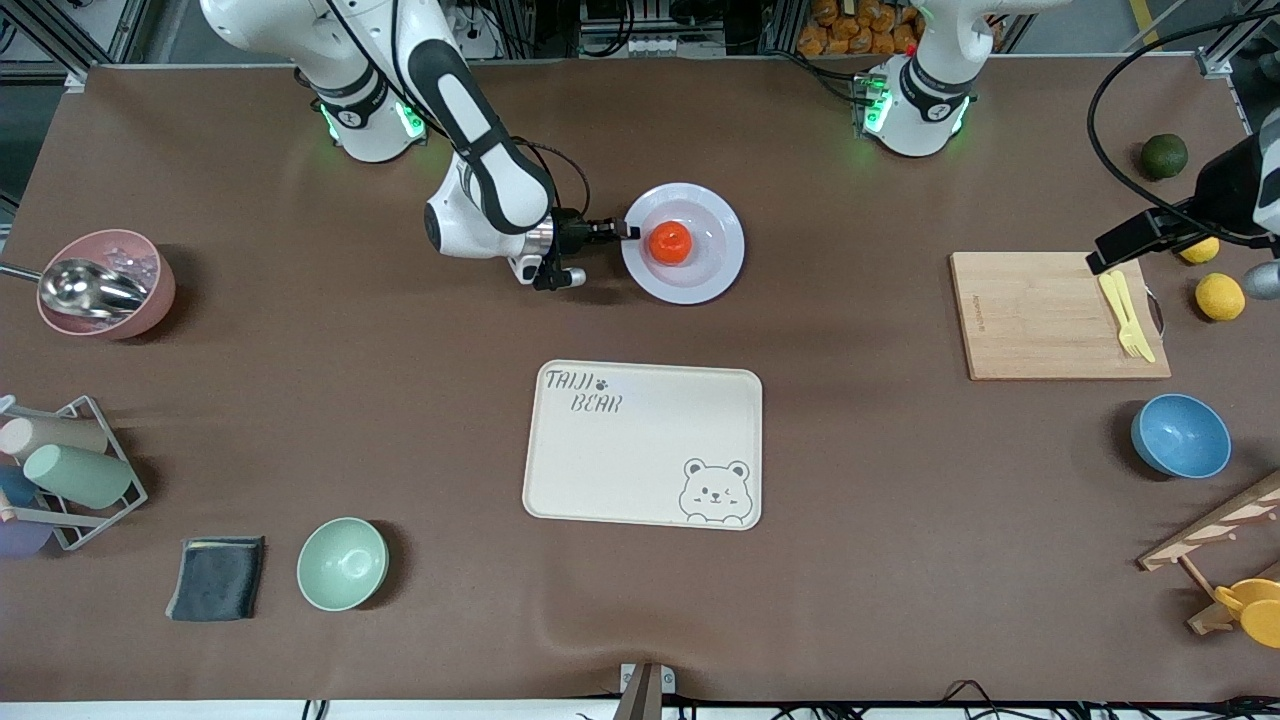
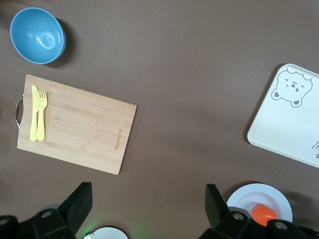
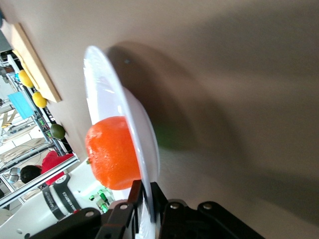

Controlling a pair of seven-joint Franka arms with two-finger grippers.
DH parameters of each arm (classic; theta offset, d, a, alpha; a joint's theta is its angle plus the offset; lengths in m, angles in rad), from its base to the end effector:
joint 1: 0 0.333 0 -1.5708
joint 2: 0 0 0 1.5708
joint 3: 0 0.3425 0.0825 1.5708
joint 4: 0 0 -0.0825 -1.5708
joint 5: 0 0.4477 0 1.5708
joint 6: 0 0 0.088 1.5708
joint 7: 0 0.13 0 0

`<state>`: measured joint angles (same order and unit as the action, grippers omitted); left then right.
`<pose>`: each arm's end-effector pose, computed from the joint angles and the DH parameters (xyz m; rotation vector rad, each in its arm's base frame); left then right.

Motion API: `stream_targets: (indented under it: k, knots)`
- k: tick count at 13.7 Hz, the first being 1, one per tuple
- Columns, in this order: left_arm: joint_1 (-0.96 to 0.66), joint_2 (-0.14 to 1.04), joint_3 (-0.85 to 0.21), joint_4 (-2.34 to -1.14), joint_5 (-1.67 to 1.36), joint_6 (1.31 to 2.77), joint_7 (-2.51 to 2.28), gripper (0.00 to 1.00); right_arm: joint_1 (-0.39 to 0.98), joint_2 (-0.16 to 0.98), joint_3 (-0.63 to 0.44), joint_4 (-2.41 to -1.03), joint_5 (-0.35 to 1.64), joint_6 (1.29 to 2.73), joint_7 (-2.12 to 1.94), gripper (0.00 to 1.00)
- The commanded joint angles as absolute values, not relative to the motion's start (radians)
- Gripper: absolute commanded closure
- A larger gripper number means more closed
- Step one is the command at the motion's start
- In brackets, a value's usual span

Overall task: Place orange and plate with both arms
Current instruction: 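Lift the plate with the orange using the right gripper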

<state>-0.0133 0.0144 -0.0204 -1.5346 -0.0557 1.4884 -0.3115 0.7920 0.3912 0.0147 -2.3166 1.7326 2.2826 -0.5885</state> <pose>0.6126 -0.0282 0.6316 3.0659 0.4241 -0.1073 0.3437 0.4180 0.1121 -2.1694 0.1500 0.4649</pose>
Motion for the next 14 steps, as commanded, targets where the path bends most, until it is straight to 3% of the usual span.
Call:
stream_targets:
  k: [1,9,14]
  knots:
    - [-0.015,0.003,-0.034,-1.554,-0.043,1.511,-0.293,0.00,0.784,0.328,0.017,-2.327,1.763,2.295,-0.594,1.00]
    - [-0.032,0.023,-0.037,-1.545,-0.046,1.525,-0.275,0.00,0.758,0.201,0.011,-2.309,1.770,2.301,-0.595,1.00]
    - [-0.018,0.035,-0.035,-1.539,-0.057,1.525,-0.278,0.00,0.648,0.238,0.009,-2.179,1.773,2.301,-0.600,1.00]
